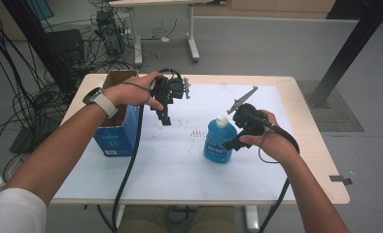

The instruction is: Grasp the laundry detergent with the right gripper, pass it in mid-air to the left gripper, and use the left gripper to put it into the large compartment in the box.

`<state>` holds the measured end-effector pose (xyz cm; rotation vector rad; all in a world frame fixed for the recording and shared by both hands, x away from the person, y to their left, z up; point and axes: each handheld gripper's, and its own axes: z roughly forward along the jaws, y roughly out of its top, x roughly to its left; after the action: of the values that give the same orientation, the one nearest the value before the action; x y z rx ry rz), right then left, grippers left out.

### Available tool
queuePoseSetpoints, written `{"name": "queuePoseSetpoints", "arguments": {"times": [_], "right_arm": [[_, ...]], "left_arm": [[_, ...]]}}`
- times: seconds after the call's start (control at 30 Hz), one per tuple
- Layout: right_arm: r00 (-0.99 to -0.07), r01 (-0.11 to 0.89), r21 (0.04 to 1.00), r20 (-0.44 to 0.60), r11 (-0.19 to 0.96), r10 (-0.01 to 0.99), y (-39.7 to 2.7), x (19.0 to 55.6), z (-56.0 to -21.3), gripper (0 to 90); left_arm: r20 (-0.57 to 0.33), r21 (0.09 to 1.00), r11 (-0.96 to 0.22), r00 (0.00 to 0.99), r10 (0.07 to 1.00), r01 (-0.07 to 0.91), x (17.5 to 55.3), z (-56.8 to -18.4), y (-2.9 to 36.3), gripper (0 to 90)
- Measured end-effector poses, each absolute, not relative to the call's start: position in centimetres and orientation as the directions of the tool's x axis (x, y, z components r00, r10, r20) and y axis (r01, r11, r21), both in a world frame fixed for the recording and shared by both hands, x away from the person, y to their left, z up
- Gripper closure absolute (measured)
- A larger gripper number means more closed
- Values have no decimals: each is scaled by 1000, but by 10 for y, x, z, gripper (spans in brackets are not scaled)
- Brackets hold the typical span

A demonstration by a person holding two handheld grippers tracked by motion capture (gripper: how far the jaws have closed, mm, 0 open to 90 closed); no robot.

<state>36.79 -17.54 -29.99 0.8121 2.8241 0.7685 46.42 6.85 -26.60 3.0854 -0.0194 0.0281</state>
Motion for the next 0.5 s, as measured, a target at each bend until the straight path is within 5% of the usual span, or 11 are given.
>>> {"name": "queuePoseSetpoints", "arguments": {"times": [0.5], "right_arm": [[-852,461,542,48,703,522,-177,368,-312,50]], "left_arm": [[13,58,-998,1000,-11,-12,464,-269,69,102]]}}
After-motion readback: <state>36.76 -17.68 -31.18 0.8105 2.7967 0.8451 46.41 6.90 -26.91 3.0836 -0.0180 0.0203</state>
